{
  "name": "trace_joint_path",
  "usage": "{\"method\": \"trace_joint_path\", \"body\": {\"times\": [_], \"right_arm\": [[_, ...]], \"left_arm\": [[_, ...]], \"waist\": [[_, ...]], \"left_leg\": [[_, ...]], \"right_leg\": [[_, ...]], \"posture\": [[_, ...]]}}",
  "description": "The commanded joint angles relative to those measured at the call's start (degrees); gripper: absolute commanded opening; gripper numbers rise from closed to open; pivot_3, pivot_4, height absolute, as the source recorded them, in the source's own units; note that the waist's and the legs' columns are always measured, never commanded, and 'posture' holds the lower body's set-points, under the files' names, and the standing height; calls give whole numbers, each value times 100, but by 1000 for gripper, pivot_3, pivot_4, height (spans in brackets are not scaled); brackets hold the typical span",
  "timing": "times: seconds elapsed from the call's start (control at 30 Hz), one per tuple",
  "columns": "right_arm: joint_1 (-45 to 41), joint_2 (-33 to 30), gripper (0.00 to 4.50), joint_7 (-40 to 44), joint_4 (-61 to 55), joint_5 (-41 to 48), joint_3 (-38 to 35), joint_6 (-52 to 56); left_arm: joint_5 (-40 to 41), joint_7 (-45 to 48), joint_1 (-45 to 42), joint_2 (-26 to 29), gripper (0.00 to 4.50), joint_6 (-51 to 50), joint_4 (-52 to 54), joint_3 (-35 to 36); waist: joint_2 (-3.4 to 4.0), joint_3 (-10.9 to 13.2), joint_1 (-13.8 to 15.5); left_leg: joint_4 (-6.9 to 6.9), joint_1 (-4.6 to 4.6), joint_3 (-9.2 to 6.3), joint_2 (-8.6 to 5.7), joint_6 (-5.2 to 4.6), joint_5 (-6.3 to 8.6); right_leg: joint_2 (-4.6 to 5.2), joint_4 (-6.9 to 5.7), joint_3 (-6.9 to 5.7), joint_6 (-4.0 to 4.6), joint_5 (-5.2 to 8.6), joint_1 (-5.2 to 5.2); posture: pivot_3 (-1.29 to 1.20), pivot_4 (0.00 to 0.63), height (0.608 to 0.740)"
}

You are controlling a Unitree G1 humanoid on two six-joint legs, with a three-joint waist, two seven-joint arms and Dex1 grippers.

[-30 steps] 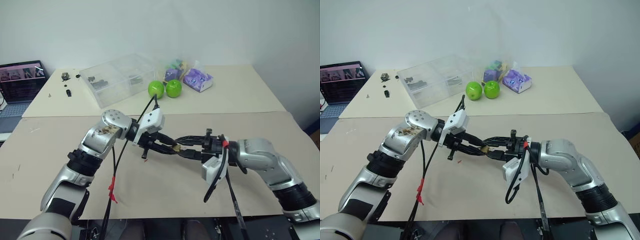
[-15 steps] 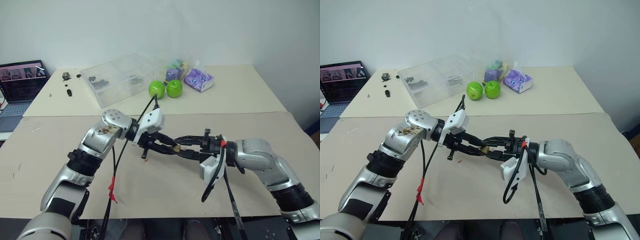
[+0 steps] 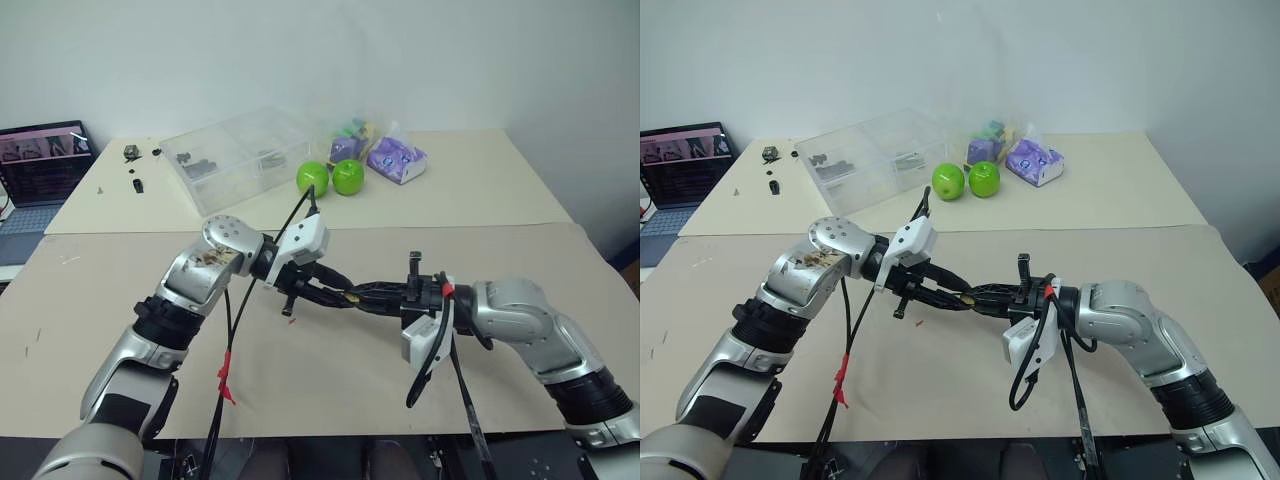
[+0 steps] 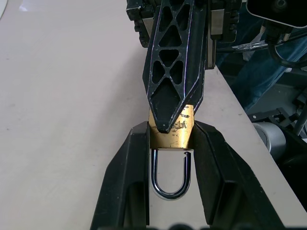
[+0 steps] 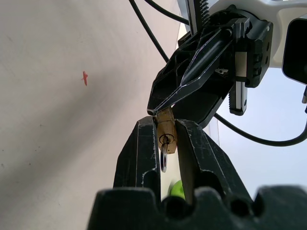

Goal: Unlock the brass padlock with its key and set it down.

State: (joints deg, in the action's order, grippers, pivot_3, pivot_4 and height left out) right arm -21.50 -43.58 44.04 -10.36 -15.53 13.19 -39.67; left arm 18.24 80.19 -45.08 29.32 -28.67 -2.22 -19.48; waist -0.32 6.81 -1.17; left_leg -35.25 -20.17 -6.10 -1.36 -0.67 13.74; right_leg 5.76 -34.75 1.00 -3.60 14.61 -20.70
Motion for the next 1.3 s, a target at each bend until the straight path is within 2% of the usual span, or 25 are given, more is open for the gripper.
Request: {"method": "trace_joint_path", "body": {"times": [0.03, 0.2, 0.27, 0.3, 0.37, 0.47, 0.53, 0.77, 1.0, 1.1, 1.17, 1.23, 1.3], "right_arm": [[-127, 83, 153, -96, -309, 239, -64, -7], [-109, 106, 153, -113, -344, 217, -65, 8], [-109, 112, 153, -116, -344, 212, -68, 14], [-110, 115, 153, -120, -344, 210, -72, 18], [-109, 125, 153, -118, -346, 208, -81, 24], [-103, 128, 153, -120, -343, 205, -95, 21], [-92, 122, 153, -126, -331, 199, -101, 14], [116, -103, 153, -235, 183, 8, -236, -204], [17, -376, 153, -460, 972, -78, -375, -429], [-217, -350, 153, -294, 1237, 426, -606, 530], [-287, -297, 153, 50, 1232, 1030, -730, 1619], [-229, -479, 153, 900, 835, 2280, -805, 3230], [-202, -697, 153, 1437, 315, 3103, -874, 4344]], "left_arm": [[-30, -69, -78, -8, 822, 125, 67, 65], [-16, -33, -65, 16, 822, 75, 87, 46], [-2, -24, -68, 17, 1810, 44, 97, 41], [13, -9, -67, 20, 1982, 16, 114, 35], [32, 7, -68, 23, 2855, -13, 137, 25], [45, -29, -65, -1, 3912, -10, 161, 41], [66, -24, -79, 7, 4438, -43, 156, 58], [207, -239, -412, -8, 4438, -229, -169, 451], [233, -273, -400, 206, 4438, -215, -90, 624], [-98, -420, -341, 349, 4438, 422, -301, 659], [-568, -728, -266, 387, 4438, 1457, -639, 643], [-992, -1008, -106, 409, 4438, 2716, -982, 660], [-1023, -1263, -9, 272, 4438, 3280, -1160, 818]], "waist": [[0, 0, -1], [0, 0, -1], [0, 0, -1], [0, 0, -3], [0, 0, -2], [0, 0, 0], [0, 0, 0], [-1, 0, 17], [0, 0, -24], [0, 1, -77], [0, 1, -95], [0, 0, -91], [4, -1, -69]], "left_leg": [[0, 0, 0, 0, 0, 0], [0, 0, 0, 0, 0, 0], [0, 0, 0, 0, 0, 0], [0, 0, 0, 0, 0, 0], [0, 0, 0, 0, 0, 0], [0, 0, 0, 0, 0, 0], [0, 0, 0, 0, 0, 0], [0, 0, 0, 0, 0, 0], [1, 0, 0, 0, 0, 0], [1, 0, 0, 0, 1, -1], [1, 1, 0, 0, 2, -2], [2, 6, 0, 2, 2, -1], [8, 12, 0, 11, 1, -1]], "right_leg": [[0, 0, 0, 0, 0, 0], [0, 0, 0, 0, 0, 0], [0, 0, 0, 0, 0, 0], [0, 0, 0, 0, 0, 0], [0, -1, 0, 0, 0, 0], [0, 0, 0, 0, 0, 0], [0, -1, 0, 0, 0, 0], [0, -1, 0, 0, 0, 0], [-1, 0, 1, 0, 0, -2], [-1, 1, 4, 0, 0, -2], [-1, 1, 5, 5, -2, 2], [-1, 9, 5, 20, -2, 11], [-7, 46, 3, 51, -10, 33]], "posture": [[0, 150, 740], [0, 150, 740], [0, 150, 740], [0, 150, 740], [0, 150, 740], [0, 150, 740], [0, 150, 740], [0, 150, 740], [0, 150, 740], [0, 150, 740], [0, 150, 740], [0, 150, 740], [0, 150, 740]]}}
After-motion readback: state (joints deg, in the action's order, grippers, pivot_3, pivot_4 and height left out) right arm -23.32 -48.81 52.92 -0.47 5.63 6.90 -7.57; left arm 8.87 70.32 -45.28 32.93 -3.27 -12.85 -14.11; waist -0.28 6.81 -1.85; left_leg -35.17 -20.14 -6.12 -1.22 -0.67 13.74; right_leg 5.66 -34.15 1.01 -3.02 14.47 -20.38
